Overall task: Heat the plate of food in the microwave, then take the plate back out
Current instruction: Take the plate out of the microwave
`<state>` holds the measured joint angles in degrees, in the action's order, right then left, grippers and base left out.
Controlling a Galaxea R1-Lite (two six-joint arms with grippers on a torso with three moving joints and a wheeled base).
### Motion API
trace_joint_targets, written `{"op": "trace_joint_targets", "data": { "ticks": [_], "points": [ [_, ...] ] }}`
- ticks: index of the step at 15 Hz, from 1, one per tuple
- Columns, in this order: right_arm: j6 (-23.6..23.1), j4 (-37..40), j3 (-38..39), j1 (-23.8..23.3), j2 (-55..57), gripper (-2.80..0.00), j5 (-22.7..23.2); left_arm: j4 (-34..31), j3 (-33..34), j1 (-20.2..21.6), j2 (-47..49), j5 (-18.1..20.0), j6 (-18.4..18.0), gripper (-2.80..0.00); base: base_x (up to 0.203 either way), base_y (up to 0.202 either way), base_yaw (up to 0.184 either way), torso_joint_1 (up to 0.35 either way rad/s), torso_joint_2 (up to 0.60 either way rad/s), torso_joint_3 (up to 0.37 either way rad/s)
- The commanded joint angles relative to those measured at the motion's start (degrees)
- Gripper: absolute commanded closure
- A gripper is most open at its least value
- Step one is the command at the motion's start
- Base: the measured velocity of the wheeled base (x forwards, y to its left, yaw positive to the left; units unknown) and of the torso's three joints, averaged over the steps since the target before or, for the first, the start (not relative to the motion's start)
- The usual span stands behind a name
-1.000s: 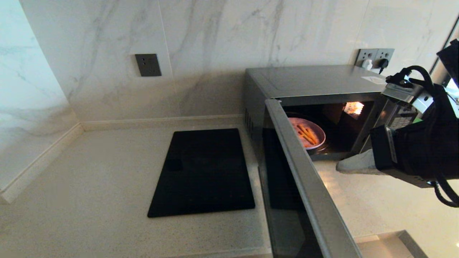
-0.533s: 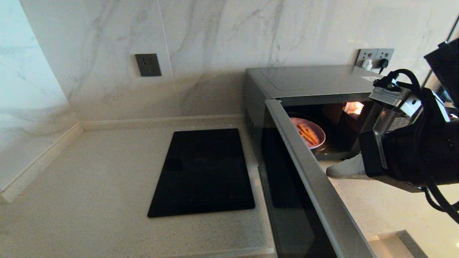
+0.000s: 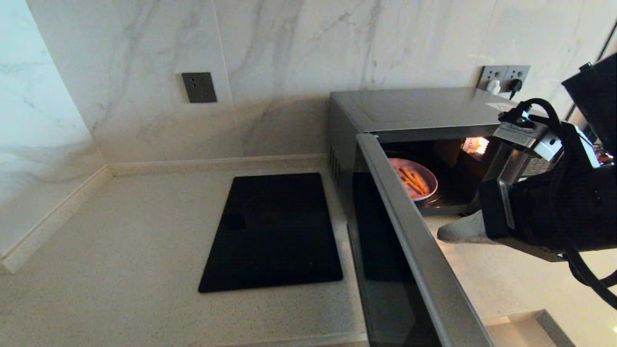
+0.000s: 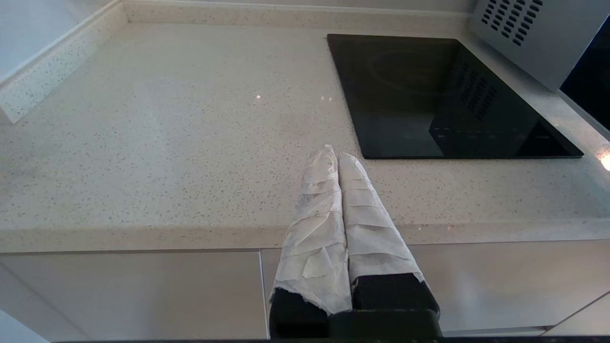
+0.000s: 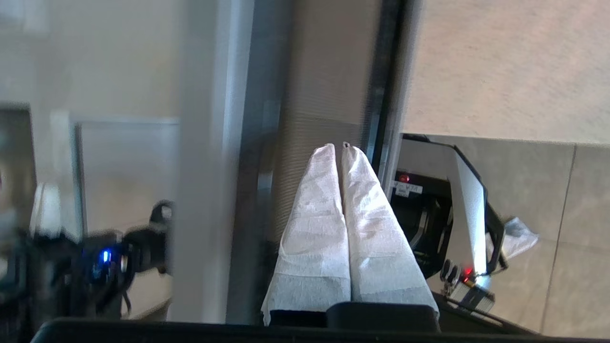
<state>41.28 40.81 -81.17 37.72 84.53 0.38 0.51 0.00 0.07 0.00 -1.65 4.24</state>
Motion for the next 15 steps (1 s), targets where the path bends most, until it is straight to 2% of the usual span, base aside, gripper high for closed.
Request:
{"op": "trace_joint_targets", "data": {
  "ticks": [1, 4, 6, 8, 9, 11, 15],
  "points": [
    [1.33, 0.23, 1.41, -3.88, -0.53, 0.0, -0.91, 0.02, 0.0, 0.01, 0.09, -0.02, 0.06, 0.0, 0.0, 0.0, 0.0, 0.0, 0.0, 0.0],
    [4.73, 0.34, 0.92, -9.81, -1.31, 0.0, -6.58, 0.02, 0.0, 0.01, 0.09, -0.02, 0.06, 0.0, 0.0, 0.0, 0.0, 0.0, 0.0, 0.0],
    [10.71, 0.69, -0.94, -13.4, -2.0, 0.0, -7.36, 0.02, 0.0, 0.01, 0.09, -0.02, 0.06, 0.0, 0.0, 0.0, 0.0, 0.0, 0.0, 0.0],
    [12.58, 3.11, -0.86, -15.51, -3.49, 0.0, -7.35, 0.02, 0.0, 0.01, 0.09, -0.02, 0.06, 0.0, 0.0, 0.0, 0.0, 0.0, 0.0, 0.0],
    [12.84, 5.55, -0.8, -16.45, -3.76, 0.0, -6.96, 0.02, 0.0, 0.01, 0.09, -0.02, 0.07, 0.0, 0.0, 0.0, 0.0, 0.0, 0.0, 0.0],
    [13.33, 5.09, 0.11, -19.42, -3.64, 0.0, -4.78, 0.02, 0.0, 0.01, 0.09, -0.02, 0.06, 0.0, 0.0, 0.0, 0.0, 0.0, 0.0, 0.0],
    [17.32, -4.12, 7.24, -23.68, -3.21, 0.0, 1.06, 0.02, 0.0, 0.01, 0.09, -0.02, 0.06, 0.0, 0.0, 0.0, 0.0, 0.0, 0.0, 0.0]
  ]
}}
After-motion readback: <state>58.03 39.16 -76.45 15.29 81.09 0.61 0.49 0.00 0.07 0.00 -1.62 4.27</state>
